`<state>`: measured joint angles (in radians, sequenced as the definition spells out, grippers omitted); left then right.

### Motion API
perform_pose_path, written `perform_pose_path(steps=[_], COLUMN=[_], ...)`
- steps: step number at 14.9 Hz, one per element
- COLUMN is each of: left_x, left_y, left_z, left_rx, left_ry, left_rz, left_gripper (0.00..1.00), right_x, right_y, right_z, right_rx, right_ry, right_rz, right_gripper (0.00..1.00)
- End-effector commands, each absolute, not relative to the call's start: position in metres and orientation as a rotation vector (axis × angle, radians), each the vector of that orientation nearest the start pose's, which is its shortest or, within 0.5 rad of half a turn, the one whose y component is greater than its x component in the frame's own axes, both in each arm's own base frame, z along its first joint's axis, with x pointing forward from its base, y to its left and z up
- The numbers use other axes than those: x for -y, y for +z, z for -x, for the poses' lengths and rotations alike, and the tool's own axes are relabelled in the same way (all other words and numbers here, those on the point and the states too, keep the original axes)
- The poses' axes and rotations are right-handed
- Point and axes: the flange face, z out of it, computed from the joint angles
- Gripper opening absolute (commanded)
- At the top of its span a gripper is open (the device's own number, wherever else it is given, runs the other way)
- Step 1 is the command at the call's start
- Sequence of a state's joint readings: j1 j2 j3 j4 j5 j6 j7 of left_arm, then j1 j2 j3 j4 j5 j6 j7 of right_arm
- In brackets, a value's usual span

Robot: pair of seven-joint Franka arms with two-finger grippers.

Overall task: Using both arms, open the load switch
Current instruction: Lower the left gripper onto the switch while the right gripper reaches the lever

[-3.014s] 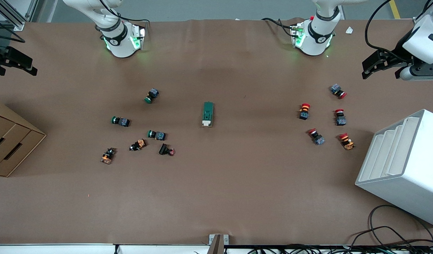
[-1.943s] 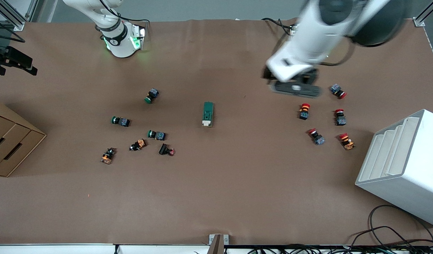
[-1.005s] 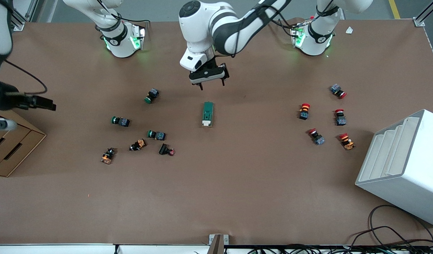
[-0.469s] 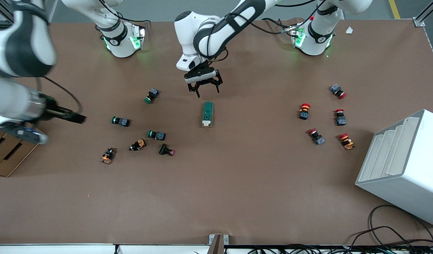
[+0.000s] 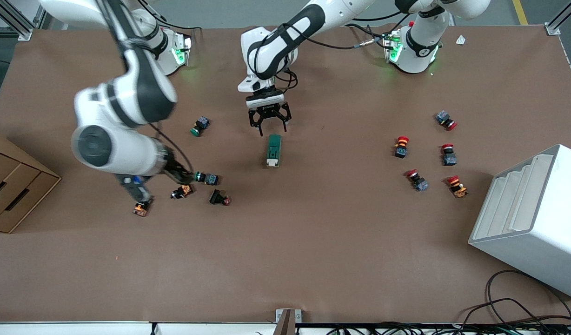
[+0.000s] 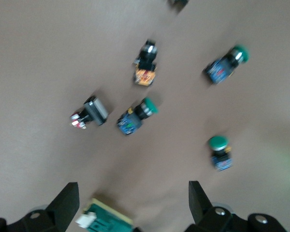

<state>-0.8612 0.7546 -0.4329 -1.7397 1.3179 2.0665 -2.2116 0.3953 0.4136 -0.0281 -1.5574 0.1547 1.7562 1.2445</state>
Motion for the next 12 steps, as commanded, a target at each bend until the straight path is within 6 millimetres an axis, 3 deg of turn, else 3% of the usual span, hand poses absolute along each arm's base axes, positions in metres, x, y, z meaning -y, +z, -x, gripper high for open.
perform_pose_path(steps=[1, 5, 7, 9, 12], left_x=[0.594, 0.577, 0.572, 0.571, 0.567], left_y=[0.137, 0.109, 0.104, 0.099, 0.09], left_z=[-0.239, -0.229, -0.229, -0.227, -0.223], left_rx=[0.171, 0.064, 0.02, 0.006, -0.003], left_ry=[-1.228, -1.348, -1.362, -1.357, -1.347], left_rz=[2.857, 2.852, 2.841, 2.837, 2.83], left_gripper=[0.94, 0.94, 0.94, 0.94, 0.94], right_x=[-0.306, -0.362, -0.387, -0.401, -0.422], right_y=[0.353, 0.296, 0.273, 0.257, 0.24], right_z=[-0.596, -0.596, -0.593, -0.59, -0.574], right_rx=[-1.627, -1.921, -2.011, -2.093, -2.124], right_ry=[0.37, 0.351, 0.345, 0.376, 0.438], right_rz=[2.734, 2.58, 2.538, 2.432, 2.409], right_gripper=[1.0, 1.0, 1.0, 1.0, 1.0])
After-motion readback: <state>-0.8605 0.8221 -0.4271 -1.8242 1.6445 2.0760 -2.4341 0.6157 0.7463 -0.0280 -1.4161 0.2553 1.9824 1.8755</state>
